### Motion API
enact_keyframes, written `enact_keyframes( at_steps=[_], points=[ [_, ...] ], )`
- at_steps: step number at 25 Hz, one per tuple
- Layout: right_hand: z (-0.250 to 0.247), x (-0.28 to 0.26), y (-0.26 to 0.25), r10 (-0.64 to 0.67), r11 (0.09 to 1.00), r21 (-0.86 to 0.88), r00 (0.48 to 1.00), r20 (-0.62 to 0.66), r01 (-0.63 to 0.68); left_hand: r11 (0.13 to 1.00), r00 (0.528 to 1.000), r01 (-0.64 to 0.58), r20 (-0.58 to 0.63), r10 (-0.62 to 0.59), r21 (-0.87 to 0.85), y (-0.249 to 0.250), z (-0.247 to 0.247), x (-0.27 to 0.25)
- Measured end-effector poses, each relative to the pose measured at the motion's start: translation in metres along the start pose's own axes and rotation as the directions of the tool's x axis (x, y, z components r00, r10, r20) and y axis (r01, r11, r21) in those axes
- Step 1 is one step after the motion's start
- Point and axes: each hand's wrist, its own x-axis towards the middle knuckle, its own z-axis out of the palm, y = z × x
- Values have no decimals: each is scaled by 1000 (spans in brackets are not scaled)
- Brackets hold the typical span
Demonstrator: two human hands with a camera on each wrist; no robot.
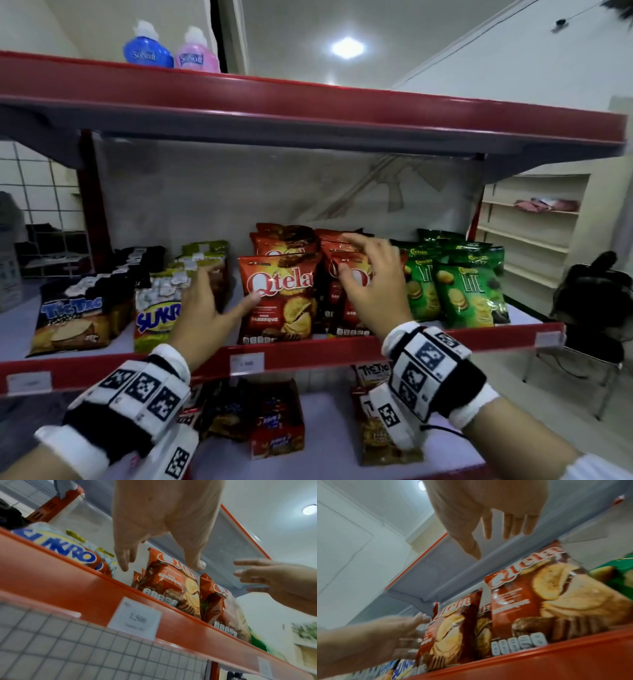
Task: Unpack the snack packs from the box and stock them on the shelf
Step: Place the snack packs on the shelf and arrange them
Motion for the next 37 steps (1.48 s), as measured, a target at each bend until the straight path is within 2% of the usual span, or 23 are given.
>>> enact_keyframes(
  at_steps=[2, 4, 6, 8, 11, 15, 18, 21, 23, 25, 26, 27, 29, 31, 33, 35, 36, 37],
  points=[
    [-20, 7, 22, 169, 969, -180, 986, -11, -168, 982, 972, 189, 145, -185, -15, 10, 20, -3],
    [-31, 8, 41, 371, 906, -247, 926, 67, -345, 957, 945, 286, 182, -271, -57, 12, 37, 0],
    [-33, 4, 55, 480, 875, -187, 853, 205, -447, 949, 940, 309, 173, -295, -57, 12, 48, 6],
    [-29, -4, 65, 479, 870, -55, 814, 328, -489, 946, 938, 323, 142, -317, -21, 12, 53, 13],
    [-20, -13, 76, 425, 879, 62, 834, 353, -474, 948, 944, 316, 107, -311, -30, 10, 58, 23],
    [-8, -11, 80, 396, 897, 74, 868, 300, -435, 955, 954, 294, 77, -290, -45, 4, 64, 29],
    [-10, -13, 76, 389, 904, 61, 872, 297, -424, 959, 953, 274, 150, -262, -70, 0, 61, 26],
    [-25, -7, 59, 385, 923, -103, 898, 214, -371, 965, 951, 240, 224, -214, -101, -2, 56, 29],
    [-36, 21, 42, 304, 930, -269, 937, 174, -252, 958, 954, 243, 215, -208, -154, -1, 54, 33],
    [-43, 66, 17, 185, 934, -346, 945, 268, -85, 946, 953, 251, 226, -204, -204, -2, 53, 33],
    [-42, 92, 2, 150, 936, -351, 921, 360, -15, 945, 954, 244, 231, -194, -217, -3, 53, 32],
    [-37, 116, -11, 133, 927, -370, 871, 473, 59, 946, 955, 237, 230, -186, -220, -4, 53, 29],
    [-13, 157, -31, 121, 880, -407, 714, 690, 243, 947, 959, 219, 232, -164, -234, -7, 53, 27],
    [23, 178, -40, 155, 872, -370, 537, 829, 320, 938, 954, 223, 255, -155, -265, -8, 53, 28],
    [59, 184, -37, 225, 887, -356, 399, 889, 293, 929, 948, 240, 275, -162, -281, -8, 52, 32],
    [89, 181, -30, 321, 879, -397, 290, 902, 263, 922, 942, 256, 289, -171, -289, -9, 50, 36],
    [99, 179, -27, 352, 866, -419, 261, 899, 274, 921, 939, 259, 300, -170, -289, -8, 50, 37],
    [107, 177, -26, 371, 844, -439, 255, 893, 308, 922, 936, 261, 309, -168, -287, -9, 48, 38]
  ],
)
